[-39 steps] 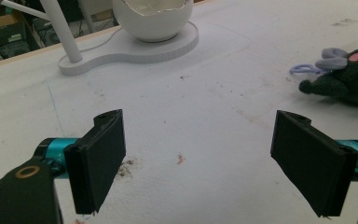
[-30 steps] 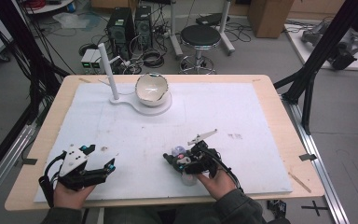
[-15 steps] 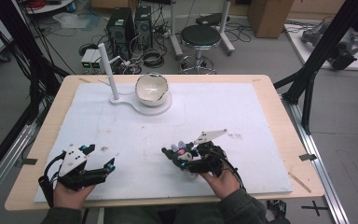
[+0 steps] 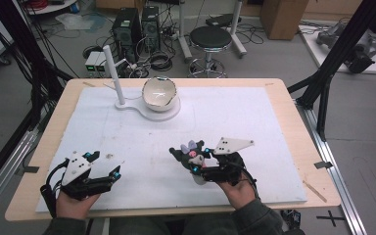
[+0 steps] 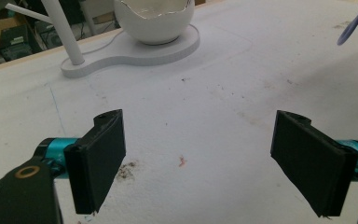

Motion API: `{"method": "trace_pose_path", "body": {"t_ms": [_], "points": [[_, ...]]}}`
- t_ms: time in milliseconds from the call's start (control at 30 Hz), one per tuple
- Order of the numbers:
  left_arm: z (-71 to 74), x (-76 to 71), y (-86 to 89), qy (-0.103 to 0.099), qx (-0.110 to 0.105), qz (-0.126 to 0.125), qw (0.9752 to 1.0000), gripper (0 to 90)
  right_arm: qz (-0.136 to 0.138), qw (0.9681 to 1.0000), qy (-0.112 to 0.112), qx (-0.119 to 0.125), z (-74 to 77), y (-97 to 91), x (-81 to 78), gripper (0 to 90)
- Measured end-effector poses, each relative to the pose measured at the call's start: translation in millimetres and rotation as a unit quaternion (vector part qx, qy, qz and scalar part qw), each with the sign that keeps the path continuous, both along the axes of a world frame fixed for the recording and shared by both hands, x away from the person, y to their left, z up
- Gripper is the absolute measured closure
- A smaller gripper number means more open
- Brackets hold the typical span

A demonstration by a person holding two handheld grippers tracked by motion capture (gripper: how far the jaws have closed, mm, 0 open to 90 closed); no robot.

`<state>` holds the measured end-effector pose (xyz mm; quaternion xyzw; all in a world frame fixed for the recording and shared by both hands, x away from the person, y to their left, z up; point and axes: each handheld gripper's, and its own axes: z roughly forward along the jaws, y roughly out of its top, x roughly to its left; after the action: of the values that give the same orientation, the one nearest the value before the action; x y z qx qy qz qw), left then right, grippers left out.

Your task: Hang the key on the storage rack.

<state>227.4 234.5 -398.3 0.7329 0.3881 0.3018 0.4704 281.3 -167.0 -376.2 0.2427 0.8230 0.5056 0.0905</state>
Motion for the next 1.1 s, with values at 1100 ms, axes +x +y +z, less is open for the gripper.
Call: {"method": "trace_pose_path", "body": {"t_ms": [1100], "points": [[-0.3, 1.6, 2.0, -0.003, -0.009, 0.006, 0.9999, 18.2, 0.069, 0.9943, -0.062, 0.053, 29.9, 22.1, 26.1, 48.8]]}}
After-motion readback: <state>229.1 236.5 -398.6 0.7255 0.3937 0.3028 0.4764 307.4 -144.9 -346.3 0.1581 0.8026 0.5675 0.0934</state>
